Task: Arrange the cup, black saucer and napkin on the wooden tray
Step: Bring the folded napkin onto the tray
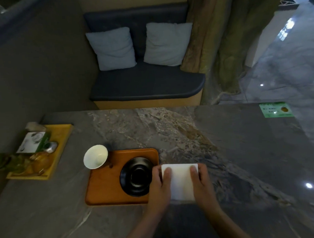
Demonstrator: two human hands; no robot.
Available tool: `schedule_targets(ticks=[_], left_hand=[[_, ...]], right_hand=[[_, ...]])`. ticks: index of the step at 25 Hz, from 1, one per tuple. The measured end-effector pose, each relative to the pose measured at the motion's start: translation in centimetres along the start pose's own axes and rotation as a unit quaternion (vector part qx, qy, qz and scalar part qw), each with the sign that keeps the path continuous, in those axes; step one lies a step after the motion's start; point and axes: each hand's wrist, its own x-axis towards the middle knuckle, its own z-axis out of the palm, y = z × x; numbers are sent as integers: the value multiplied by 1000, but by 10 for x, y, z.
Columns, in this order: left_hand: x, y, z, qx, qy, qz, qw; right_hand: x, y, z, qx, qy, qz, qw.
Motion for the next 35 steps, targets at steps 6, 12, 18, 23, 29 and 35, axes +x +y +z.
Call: schedule_targets(ticks=[6, 12, 18, 23, 29, 35], left_hand=[[-4, -16, -65, 20, 77, -15, 997], [8, -43, -145, 12, 78, -31, 996], [42, -93, -231, 15, 10, -81, 997], [65, -137, -280, 6, -107, -128, 986], [81, -151, -298, 75, -58, -136, 986], [103, -143, -303, 135, -36, -106, 985]], right_hand=[[-19, 2, 76, -58, 8, -50, 997], [-34, 1, 161, -67, 9, -31, 997], [-41, 3, 223, -72, -60, 16, 995], [-44, 7, 259, -47, -91, 82, 991], [-32, 12, 283, -113, -182, 90, 973], [-19, 26, 307, -202, -113, 28, 973]])
